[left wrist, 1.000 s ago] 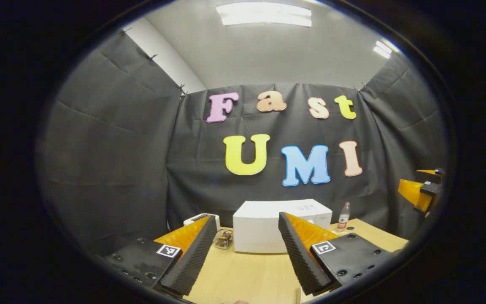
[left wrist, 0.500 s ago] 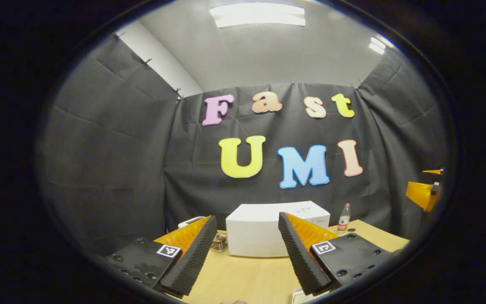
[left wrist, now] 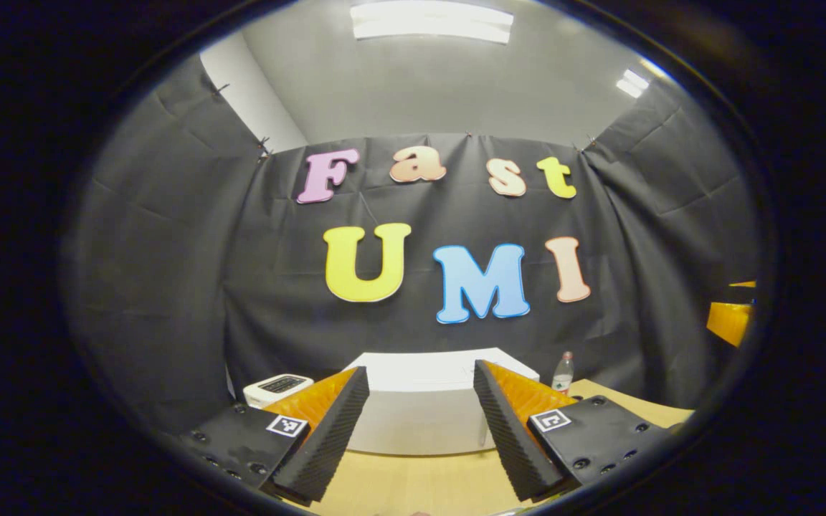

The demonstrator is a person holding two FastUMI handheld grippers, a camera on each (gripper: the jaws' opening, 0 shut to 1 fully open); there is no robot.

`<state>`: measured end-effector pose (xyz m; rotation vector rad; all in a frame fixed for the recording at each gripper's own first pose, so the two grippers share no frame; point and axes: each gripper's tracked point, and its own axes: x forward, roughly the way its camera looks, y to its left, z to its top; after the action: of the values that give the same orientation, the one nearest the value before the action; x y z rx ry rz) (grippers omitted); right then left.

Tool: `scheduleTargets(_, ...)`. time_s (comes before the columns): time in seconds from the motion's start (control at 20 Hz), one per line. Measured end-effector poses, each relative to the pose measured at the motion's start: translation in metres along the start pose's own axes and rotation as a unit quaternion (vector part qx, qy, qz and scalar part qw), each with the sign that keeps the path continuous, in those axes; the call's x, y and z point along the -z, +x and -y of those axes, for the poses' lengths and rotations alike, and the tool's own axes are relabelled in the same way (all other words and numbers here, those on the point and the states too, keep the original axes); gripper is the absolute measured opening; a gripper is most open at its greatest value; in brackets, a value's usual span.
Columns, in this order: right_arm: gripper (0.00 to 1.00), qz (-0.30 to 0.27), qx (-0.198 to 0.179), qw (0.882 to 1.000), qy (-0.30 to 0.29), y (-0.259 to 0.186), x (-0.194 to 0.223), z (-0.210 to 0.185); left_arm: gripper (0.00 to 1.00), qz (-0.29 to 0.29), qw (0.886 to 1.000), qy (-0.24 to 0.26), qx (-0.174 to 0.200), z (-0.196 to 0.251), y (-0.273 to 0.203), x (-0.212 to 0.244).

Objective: Open the microwave oven with the left hand, put the food in, and close the microwave oven.

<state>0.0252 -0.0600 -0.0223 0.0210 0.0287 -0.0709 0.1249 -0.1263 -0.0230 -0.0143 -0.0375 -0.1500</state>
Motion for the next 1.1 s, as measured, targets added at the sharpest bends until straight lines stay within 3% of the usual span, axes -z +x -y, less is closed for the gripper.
scheduleTargets(0.15,0.97,-0.002,0.026,1.0,-0.004,0.007,0.0,0.002,0.92,-0.008,1.0,-0.004,0.027,0.015,0.035,0.018)
scheduleTargets(0.2,0.97,-0.005,0.036,0.999,-0.006,0.009,0.002,0.003,1.0,-0.009,0.999,-0.003,0.033,0.019,0.046,0.026)
scheduleTargets(0.6,0.98,-0.028,0.107,0.994,-0.015,0.016,0.012,0.02,0.97,-0.035,0.996,-0.005,0.088,0.073,0.111,0.091)
scheduleTargets(1.1,0.98,-0.066,0.19,0.979,-0.026,0.002,0.029,0.045,0.98,-0.086,0.989,-0.002,0.119,0.125,0.176,0.18)
